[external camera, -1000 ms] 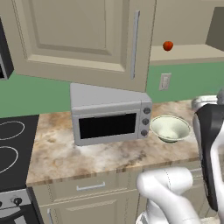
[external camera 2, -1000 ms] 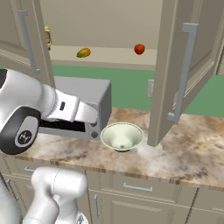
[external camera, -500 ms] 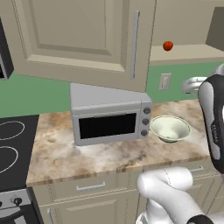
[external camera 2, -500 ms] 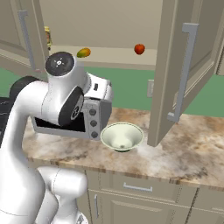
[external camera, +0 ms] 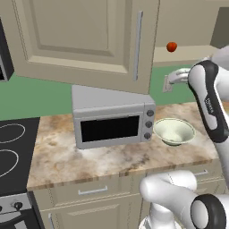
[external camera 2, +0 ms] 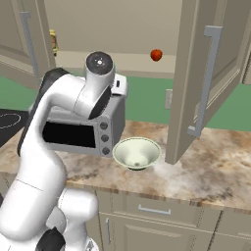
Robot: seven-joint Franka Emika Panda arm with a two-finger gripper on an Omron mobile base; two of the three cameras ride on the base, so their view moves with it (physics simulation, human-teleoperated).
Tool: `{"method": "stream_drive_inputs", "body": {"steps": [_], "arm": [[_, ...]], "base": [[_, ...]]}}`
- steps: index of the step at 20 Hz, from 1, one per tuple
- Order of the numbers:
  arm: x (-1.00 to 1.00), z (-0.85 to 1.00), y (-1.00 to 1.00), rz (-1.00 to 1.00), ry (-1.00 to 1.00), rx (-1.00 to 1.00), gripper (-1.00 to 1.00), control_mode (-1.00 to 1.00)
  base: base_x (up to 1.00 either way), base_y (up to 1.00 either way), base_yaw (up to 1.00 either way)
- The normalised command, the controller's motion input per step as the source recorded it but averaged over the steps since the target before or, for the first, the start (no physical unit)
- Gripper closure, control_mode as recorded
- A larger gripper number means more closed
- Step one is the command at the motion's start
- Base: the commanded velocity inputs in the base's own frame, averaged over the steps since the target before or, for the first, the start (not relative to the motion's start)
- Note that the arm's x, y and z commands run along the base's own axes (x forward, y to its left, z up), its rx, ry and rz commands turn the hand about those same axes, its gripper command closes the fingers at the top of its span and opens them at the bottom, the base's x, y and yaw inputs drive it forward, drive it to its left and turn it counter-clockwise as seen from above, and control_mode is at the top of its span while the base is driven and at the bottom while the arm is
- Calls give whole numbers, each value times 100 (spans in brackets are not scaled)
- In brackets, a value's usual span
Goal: Open the cabinet. Pick the mango and apple from the cabinet and place them into the bowl. Then close the cabinet.
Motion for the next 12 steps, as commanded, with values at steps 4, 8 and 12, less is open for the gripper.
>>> {"method": "stream_drive_inputs", "body": {"steps": [4, 8, 12], "arm": [[93, 0, 52, 12, -1, 2, -100, -100], [50, 0, 56, 26, 0, 8, -100, -100], [17, 0, 36, 40, 0, 15, -100, -100]], "base": [[0, 0, 0], [0, 0, 0], [0, 0, 0]]}}
